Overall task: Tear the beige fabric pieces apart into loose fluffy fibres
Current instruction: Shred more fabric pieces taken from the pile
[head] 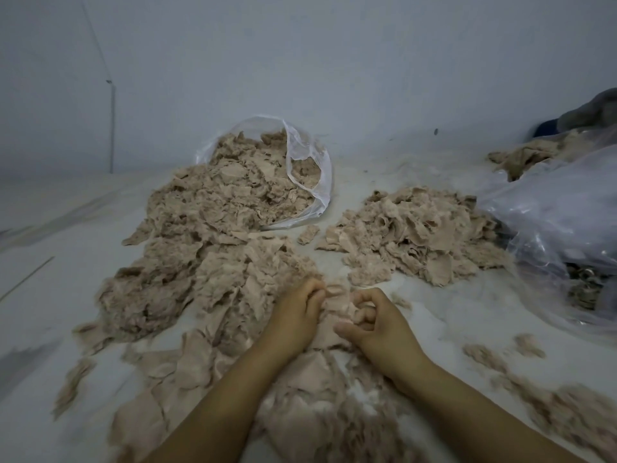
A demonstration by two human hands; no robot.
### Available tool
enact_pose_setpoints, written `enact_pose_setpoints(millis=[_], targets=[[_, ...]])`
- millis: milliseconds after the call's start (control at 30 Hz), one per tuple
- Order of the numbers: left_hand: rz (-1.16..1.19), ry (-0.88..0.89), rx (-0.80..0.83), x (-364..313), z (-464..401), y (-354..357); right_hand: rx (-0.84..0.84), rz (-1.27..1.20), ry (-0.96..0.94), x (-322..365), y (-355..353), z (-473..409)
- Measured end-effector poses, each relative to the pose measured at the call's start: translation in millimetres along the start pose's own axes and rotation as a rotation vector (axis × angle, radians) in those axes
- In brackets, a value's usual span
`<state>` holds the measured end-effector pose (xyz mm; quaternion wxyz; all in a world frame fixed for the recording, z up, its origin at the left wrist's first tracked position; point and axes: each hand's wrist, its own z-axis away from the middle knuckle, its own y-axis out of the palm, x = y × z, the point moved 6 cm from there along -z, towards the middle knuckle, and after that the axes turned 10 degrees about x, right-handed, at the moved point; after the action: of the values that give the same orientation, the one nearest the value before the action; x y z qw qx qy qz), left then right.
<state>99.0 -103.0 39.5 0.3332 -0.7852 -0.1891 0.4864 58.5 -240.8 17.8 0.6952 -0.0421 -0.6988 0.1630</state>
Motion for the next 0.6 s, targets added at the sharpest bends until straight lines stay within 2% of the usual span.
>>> enact_pose_setpoints(millis=[233, 333, 400, 433, 500, 533, 600], targets=[[-0.214, -0.257, -0.15, 36, -2, -25, -0.011, -0.055, -0.063, 2, -6, 4], [-0.144, -0.118, -0.167, 21, 2, -27, -0.027, -0.135, -0.096, 3, -12, 3], [-0.049, 0.04, -0.077, 5, 7, -25, -0.033, -0.166, -0.118, 4, -13, 2], [0.01, 0.088, 0.043, 0, 9, -20, -0.034, -0.17, -0.122, 4, -12, 2], [0.063, 0.088, 0.3, -5, 17, -7, -0.057, -0.198, -0.12, 3, -15, 0], [0.038, 0.063, 0.362, -2, 19, -3, -0.074, -0.231, -0.117, 2, -17, -1], [0.069, 0.048, 0.326, 4, 16, -4, -0.108, -0.3, -0.106, -1, -22, -2]])
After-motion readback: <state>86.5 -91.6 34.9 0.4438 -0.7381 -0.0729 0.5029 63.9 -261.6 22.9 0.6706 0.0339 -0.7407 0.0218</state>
